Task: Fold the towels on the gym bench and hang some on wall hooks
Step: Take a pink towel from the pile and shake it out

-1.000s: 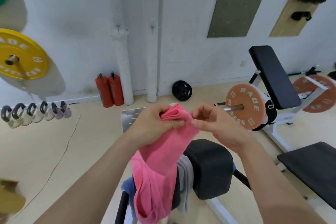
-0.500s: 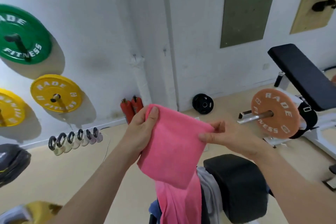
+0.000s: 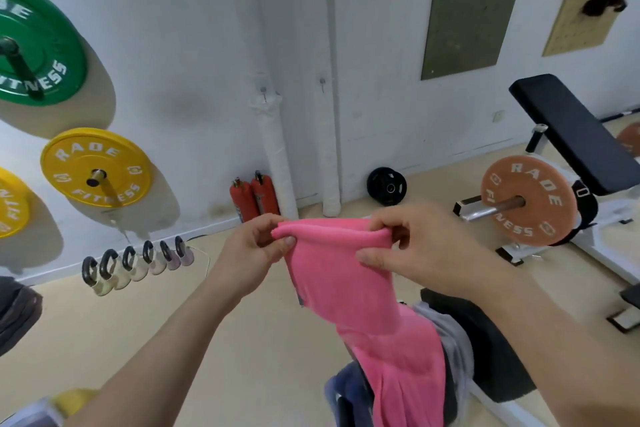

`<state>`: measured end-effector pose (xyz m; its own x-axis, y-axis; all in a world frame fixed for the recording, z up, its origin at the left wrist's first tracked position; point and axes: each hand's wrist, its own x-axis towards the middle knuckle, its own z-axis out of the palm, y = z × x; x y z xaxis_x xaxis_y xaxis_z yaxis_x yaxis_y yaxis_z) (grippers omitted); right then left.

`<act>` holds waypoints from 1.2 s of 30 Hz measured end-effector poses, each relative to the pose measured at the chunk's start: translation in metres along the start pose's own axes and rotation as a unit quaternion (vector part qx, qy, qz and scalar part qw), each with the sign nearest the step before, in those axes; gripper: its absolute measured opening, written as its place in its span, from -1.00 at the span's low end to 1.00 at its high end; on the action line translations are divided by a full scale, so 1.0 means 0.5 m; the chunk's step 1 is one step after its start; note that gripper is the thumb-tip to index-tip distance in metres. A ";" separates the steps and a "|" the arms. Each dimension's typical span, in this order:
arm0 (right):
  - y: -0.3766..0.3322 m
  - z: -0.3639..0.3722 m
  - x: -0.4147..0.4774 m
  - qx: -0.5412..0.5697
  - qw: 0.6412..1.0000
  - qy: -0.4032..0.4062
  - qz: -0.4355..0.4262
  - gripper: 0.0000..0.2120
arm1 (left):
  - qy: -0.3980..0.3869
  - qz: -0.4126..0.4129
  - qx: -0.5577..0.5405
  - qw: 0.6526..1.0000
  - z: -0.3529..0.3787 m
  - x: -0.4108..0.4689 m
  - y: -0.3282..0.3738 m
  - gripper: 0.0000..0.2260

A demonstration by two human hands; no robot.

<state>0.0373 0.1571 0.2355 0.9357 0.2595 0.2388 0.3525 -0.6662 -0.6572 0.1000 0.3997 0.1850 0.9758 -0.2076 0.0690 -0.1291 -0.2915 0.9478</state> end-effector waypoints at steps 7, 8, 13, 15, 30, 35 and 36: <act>-0.158 0.259 0.124 0.111 0.993 0.018 0.038 -0.72 | 0.142 0.039 0.172 0.974 -0.196 -0.047 -0.067 -0.76; -0.179 0.282 0.142 0.112 0.993 0.014 0.038 -0.72 | 0.133 0.069 0.180 0.972 -0.220 -0.061 -0.056 -0.74; -0.232 0.340 0.212 0.138 0.988 -0.030 0.058 -0.71 | -0.054 0.101 0.137 0.984 -0.297 -0.090 -0.012 -0.74; -0.230 0.349 0.230 0.148 0.985 -0.049 0.075 -0.65 | -0.076 0.059 0.050 0.994 -0.312 -0.079 -0.020 -0.77; -0.061 0.333 0.590 0.498 0.844 -0.196 0.046 -0.59 | -0.056 -0.028 -0.068 0.996 -0.415 0.300 -0.007 -0.83; 0.009 0.254 0.741 0.477 0.864 -0.145 0.066 -0.91 | -0.099 -0.017 -0.051 0.994 -0.407 0.485 0.004 -0.79; 0.019 0.241 0.770 0.474 0.868 -0.130 0.068 -0.94 | -0.106 -0.017 -0.049 0.993 -0.407 0.520 0.005 -0.78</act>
<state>0.3994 0.3352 0.2351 0.8904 0.4544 0.0255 -0.0429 0.1394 -0.9893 0.3892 0.5351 0.2689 0.9190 -0.3937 -0.0213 -0.0685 -0.2125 0.9747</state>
